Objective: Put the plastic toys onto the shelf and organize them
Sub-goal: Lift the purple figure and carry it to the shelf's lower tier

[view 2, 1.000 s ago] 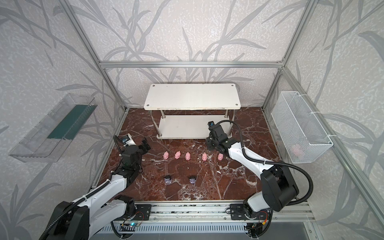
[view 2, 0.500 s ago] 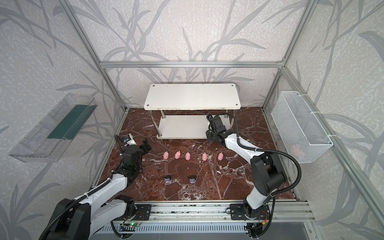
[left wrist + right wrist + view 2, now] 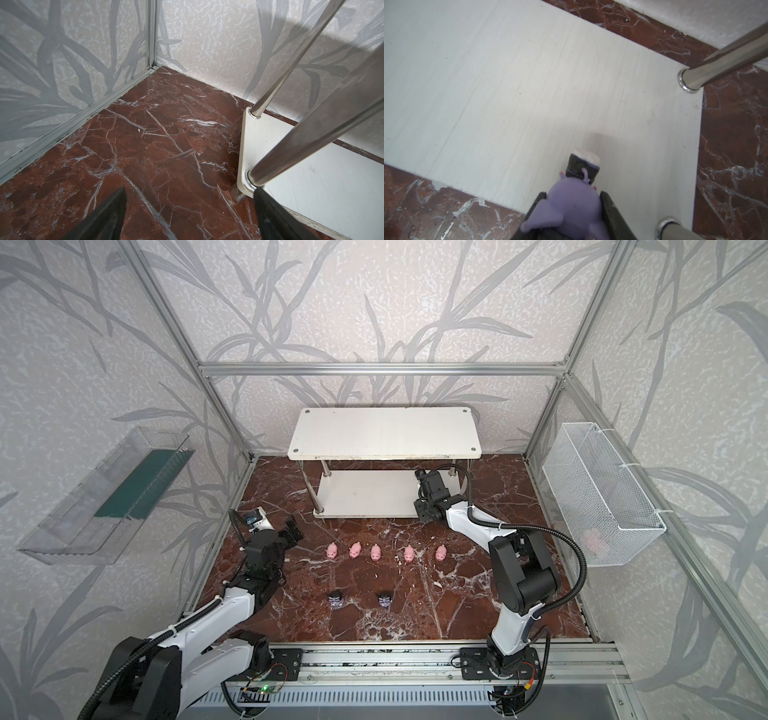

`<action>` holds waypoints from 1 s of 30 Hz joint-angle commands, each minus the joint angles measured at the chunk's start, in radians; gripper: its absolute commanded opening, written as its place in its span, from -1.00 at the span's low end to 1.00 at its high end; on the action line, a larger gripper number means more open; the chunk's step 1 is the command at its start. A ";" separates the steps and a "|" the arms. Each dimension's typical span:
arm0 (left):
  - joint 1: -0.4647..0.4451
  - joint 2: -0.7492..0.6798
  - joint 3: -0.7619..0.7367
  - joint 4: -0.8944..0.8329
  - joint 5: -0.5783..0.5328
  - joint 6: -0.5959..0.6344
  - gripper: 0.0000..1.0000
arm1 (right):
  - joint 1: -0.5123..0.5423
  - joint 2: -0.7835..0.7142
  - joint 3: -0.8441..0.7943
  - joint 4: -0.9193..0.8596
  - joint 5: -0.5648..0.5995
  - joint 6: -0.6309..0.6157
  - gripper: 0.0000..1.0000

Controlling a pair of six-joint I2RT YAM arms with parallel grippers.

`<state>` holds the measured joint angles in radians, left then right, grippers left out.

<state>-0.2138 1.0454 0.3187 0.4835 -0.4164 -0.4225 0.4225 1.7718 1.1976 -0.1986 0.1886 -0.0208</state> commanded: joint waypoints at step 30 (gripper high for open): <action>0.010 0.057 0.014 0.032 0.008 -0.015 0.86 | -0.048 0.113 0.119 -0.037 0.022 0.038 -0.24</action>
<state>-0.2081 1.0927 0.3187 0.4942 -0.4122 -0.4229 0.3828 1.8648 1.2877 -0.2111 0.2157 0.0051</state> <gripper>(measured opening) 0.928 0.385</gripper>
